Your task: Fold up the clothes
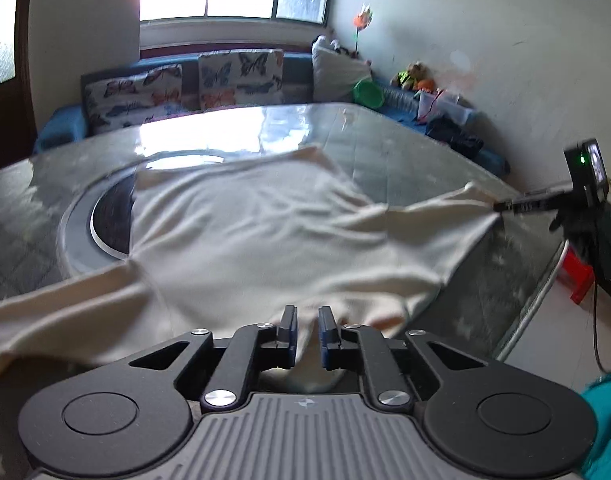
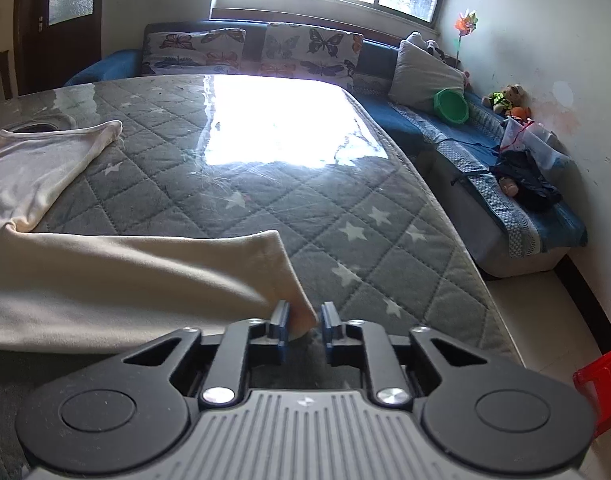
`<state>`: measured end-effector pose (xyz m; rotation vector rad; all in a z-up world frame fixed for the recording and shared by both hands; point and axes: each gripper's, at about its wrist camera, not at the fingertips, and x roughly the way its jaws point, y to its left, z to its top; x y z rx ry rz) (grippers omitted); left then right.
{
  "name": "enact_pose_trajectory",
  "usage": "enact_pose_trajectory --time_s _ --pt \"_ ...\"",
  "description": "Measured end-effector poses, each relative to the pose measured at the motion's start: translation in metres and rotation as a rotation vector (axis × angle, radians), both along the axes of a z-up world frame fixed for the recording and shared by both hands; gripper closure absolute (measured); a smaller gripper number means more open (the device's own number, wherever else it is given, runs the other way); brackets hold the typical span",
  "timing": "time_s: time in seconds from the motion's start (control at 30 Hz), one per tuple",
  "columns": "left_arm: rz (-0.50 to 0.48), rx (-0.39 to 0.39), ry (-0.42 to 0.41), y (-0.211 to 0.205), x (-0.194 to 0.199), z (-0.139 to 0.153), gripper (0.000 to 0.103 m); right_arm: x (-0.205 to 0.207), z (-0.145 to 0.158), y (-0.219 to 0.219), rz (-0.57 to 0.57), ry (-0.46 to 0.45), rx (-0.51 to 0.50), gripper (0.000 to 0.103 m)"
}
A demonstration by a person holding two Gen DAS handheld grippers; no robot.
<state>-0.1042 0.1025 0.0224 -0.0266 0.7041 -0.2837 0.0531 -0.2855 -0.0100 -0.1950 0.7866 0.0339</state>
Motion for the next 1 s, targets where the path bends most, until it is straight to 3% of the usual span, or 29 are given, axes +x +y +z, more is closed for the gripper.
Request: enact_pose_trajectory --time_s 0.13,0.4,0.7,0.8,1.0 --pt "-0.017 -0.023 -0.008 -0.011 0.019 -0.004 0.083 -0.005 0.002 -0.005 -0.019 -0.008 -0.006 0.074" --pt "-0.090 -0.013 0.070 -0.036 0.028 -0.034 0.079 -0.007 0.026 0.003 0.009 -0.065 0.002 0.068" --pt "-0.095 -0.032 0.011 -0.036 0.039 -0.010 0.077 0.022 0.047 0.076 0.264 -0.084 0.072 0.067" --pt "-0.136 -0.040 0.008 -0.052 0.052 -0.013 0.077 0.040 0.048 0.111 0.370 -0.067 0.090 0.067" --pt "-0.216 -0.057 0.072 -0.081 0.067 -0.036 0.077 0.076 0.039 0.154 0.471 -0.020 0.086 0.068"
